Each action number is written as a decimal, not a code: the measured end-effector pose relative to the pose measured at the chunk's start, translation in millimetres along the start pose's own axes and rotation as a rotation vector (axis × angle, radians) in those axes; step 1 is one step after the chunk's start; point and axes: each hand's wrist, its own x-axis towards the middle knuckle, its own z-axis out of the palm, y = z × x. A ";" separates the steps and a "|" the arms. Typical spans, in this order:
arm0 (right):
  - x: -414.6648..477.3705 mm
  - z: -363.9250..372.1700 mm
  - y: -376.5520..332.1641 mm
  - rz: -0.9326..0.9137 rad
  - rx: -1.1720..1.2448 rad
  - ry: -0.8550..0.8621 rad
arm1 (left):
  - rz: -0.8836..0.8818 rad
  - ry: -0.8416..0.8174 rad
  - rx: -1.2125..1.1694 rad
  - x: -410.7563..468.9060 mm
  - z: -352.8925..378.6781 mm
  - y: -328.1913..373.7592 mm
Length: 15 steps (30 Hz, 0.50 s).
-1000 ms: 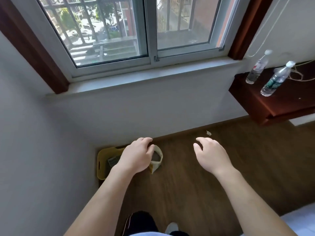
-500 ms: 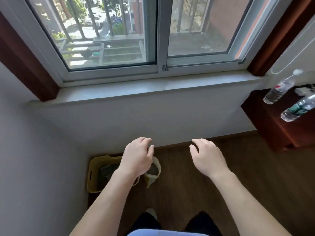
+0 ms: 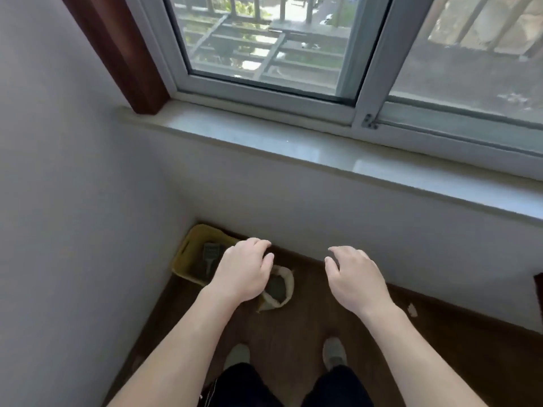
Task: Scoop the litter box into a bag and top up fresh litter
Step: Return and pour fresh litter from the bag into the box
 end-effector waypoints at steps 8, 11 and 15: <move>82.2 17.2 47.7 -0.216 -0.140 -0.134 | -0.151 0.110 0.022 38.3 43.6 16.3; 107.4 39.1 58.5 -0.225 -0.149 -0.140 | -0.208 0.131 0.027 49.5 68.4 2.9; 150.4 98.9 74.2 -0.286 -0.179 -0.129 | -0.255 0.165 0.017 70.1 126.4 -33.0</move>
